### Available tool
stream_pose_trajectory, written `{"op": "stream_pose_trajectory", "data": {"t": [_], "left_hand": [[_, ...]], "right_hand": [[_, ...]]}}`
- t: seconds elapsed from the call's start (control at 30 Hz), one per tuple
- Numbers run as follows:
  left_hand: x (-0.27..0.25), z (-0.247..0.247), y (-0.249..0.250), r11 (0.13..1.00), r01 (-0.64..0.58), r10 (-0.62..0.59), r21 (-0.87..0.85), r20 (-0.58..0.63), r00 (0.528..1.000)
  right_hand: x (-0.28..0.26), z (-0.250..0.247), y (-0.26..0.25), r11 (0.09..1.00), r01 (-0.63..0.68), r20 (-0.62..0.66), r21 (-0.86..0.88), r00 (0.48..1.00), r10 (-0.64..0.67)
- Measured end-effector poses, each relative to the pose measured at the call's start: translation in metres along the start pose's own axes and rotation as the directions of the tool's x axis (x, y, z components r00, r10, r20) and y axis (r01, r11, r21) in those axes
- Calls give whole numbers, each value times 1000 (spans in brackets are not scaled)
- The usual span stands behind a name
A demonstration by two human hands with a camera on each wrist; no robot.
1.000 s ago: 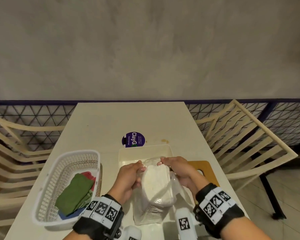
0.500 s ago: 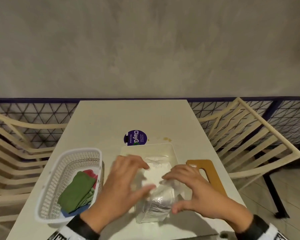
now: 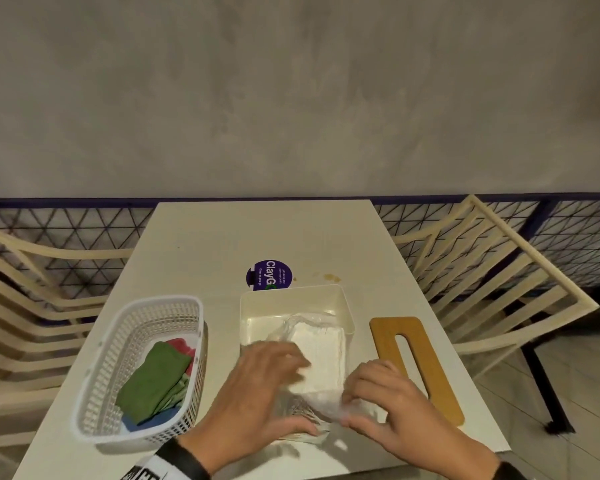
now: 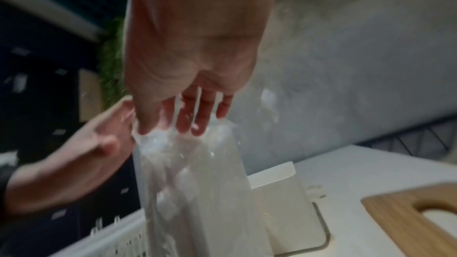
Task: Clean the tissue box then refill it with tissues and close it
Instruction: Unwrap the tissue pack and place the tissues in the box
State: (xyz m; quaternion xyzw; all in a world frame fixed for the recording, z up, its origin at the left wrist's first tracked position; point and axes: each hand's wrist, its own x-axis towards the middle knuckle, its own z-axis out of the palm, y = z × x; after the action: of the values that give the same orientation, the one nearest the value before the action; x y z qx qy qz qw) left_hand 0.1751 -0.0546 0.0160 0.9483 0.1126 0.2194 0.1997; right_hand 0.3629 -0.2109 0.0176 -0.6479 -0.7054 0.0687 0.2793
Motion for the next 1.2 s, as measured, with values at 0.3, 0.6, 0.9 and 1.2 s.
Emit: {"op": "stream_pose_trajectory", "data": {"t": [0.3,0.6,0.9,1.2], "left_hand": [[2,17,-16,850,506,-392,-145,469,792],[59,65,1,994,101,-112,49,479,871],[46,70,0,959,86,-238,271,598,765],[25,87,-17,952,140,-296,273,697,653]], "right_hand": [[-7,-10,15,621,-637,88,456,727,681],[-29,-14,52,263,-724,197,638,483,853],[-28,44,64,112,-835,402,539,372,837],[-19,76,80,-211,-847,601,488,151,785]]}}
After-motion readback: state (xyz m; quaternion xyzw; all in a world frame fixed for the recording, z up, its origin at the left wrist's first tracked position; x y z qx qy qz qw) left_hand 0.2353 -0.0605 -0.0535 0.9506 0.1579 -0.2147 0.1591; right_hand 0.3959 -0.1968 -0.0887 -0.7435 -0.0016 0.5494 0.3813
